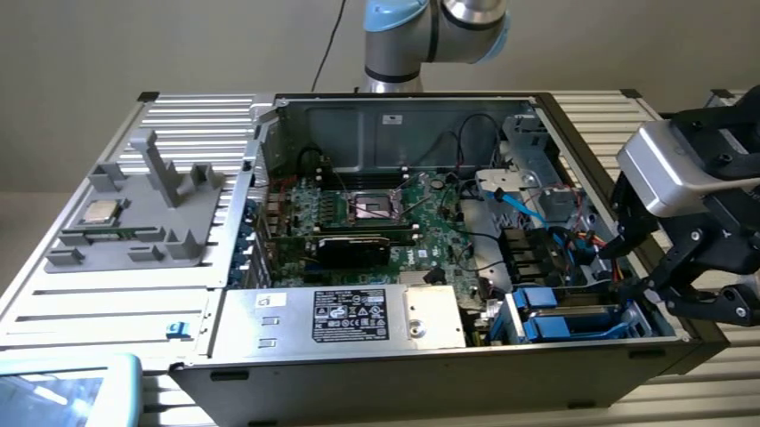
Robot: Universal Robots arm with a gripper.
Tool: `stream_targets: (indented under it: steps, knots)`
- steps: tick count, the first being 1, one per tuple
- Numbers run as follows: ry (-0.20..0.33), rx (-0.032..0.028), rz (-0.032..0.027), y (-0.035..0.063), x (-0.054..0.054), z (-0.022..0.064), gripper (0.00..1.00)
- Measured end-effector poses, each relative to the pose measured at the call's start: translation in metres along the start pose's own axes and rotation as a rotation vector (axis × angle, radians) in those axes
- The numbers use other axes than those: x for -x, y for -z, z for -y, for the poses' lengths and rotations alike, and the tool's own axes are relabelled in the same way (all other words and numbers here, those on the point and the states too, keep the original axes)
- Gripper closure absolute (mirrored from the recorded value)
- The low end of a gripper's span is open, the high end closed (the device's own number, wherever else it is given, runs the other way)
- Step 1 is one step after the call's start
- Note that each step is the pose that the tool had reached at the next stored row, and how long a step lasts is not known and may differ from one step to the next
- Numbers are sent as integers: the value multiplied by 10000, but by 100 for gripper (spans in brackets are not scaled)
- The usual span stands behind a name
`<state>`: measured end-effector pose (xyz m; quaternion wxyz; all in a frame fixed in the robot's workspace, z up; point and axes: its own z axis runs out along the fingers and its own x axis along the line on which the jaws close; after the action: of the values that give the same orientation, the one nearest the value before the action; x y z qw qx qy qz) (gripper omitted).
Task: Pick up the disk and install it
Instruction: 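Insert the first disk wire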
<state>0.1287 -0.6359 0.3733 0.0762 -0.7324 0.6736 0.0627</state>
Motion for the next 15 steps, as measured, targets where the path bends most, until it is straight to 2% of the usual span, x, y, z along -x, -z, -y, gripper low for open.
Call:
stream_targets:
  steps: [3, 6, 11, 15]
  knots:
    - [8, 0, 12, -32, -27, 11, 56]
    - [93, 12, 82, -73, -57, 9, 56]
    - [608, 113, 138, -144, -75, 7, 56]
    - [692, 129, 155, -151, -80, 9, 56]
